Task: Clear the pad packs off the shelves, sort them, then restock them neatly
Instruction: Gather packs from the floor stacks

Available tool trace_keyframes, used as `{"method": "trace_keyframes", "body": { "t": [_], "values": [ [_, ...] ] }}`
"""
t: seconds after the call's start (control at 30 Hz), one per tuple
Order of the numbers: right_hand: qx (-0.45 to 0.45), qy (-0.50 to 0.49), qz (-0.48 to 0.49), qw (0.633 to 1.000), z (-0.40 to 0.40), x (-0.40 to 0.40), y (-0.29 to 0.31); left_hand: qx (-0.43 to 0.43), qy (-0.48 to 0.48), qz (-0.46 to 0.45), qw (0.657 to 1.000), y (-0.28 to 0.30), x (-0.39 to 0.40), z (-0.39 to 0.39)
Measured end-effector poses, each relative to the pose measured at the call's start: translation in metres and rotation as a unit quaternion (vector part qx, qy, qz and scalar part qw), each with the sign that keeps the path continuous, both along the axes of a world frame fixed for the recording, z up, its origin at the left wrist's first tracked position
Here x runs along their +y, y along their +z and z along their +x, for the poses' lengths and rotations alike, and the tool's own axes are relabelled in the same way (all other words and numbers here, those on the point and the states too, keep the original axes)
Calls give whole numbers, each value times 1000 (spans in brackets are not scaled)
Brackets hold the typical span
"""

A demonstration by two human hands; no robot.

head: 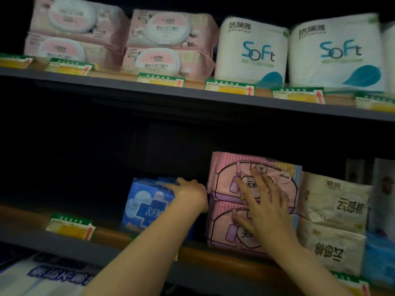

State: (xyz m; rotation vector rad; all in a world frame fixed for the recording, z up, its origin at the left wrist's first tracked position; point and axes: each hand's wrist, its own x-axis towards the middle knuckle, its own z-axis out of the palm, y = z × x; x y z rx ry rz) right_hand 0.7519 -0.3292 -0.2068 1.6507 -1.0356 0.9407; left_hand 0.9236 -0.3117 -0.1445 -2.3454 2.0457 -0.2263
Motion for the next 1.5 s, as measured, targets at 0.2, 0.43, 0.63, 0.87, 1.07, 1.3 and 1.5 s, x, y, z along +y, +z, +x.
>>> {"method": "trace_keyframes", "body": {
  "t": [0.2, 0.43, 0.63, 0.87, 1.07, 1.3, 1.5],
  "values": [
    [0, 21, 2, 1000, 1, 1, -3, 195, -232, -125, 945, 0, 7, 39],
    [17, 27, 28, 999, -4, 3, 1, 1, -175, -35, 984, -12, 51, 107],
    [17, 21, 31, 999, -4, 4, 3, 16, -128, -127, 983, -26, 9, 64],
    [8, 15, 10, 1000, -4, -3, -2, 41, -12, -180, 983, -43, -53, 21],
    [13, 14, 12, 1000, -2, -7, -4, 69, -34, -152, 985, -39, -73, 27],
    [-15, 21, 55, 998, 4, 2, -4, 167, -196, -220, 941, -35, -37, 67],
    [-34, 34, 107, 993, 8, 12, -3, 170, -193, -306, 916, -47, 15, 78]
  ]
}}
